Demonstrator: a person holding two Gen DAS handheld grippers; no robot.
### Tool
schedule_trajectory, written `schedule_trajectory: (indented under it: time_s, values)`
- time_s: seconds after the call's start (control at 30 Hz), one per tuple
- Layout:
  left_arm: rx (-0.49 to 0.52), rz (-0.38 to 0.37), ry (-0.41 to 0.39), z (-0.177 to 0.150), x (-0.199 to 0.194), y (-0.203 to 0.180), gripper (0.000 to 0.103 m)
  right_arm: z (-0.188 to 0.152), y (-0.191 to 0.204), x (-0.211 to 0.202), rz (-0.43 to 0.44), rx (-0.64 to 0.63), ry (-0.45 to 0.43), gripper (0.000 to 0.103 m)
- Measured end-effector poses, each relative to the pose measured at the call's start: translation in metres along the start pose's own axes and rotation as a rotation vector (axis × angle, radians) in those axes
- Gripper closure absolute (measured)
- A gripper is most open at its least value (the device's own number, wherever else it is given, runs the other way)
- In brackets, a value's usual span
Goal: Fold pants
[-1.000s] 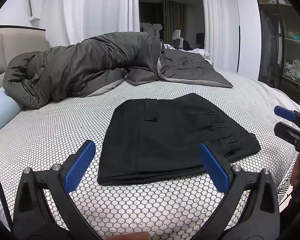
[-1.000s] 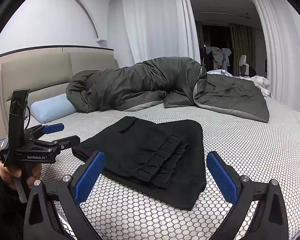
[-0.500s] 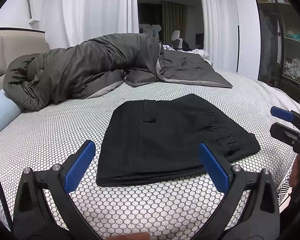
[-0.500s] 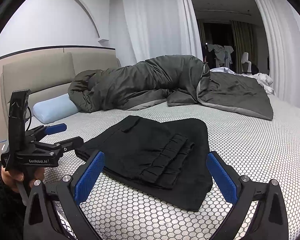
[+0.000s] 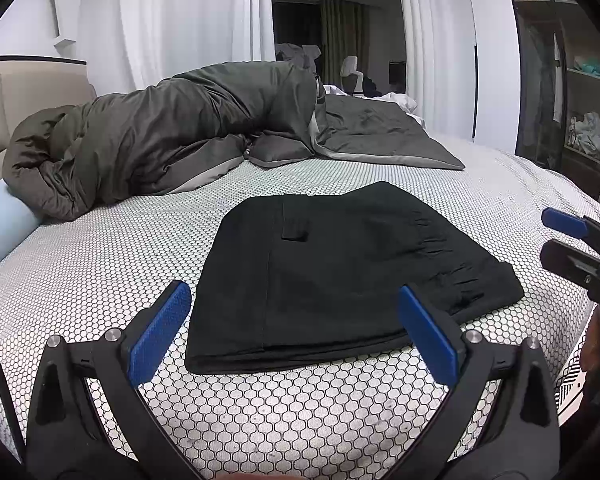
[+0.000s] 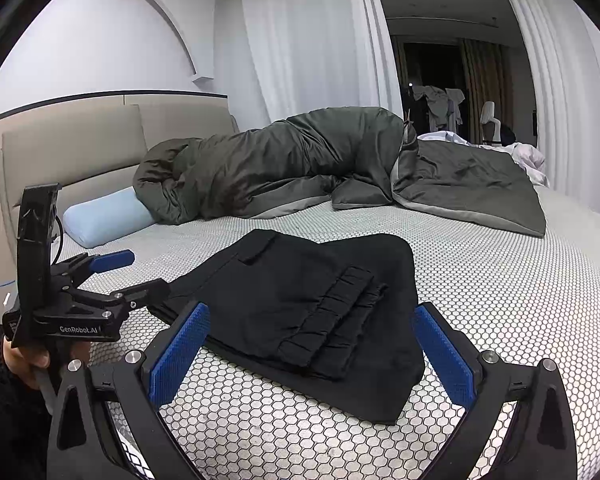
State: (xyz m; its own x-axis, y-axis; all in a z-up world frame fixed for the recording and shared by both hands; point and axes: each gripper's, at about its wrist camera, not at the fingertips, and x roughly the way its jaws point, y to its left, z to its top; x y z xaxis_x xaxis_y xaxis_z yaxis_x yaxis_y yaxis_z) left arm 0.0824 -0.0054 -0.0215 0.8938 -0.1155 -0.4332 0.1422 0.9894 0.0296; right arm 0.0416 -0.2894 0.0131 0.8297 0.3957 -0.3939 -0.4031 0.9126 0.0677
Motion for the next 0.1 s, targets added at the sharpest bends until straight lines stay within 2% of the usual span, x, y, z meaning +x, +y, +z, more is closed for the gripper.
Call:
schedule_trajectory:
  time_s: [0.1]
  values:
    - [0.0,-0.003,0.004,-0.0004,0.0011,0.0007,0.001,-0.0012,-0.0002,-0.0009,-0.004,-0.001,0.001,0.0]
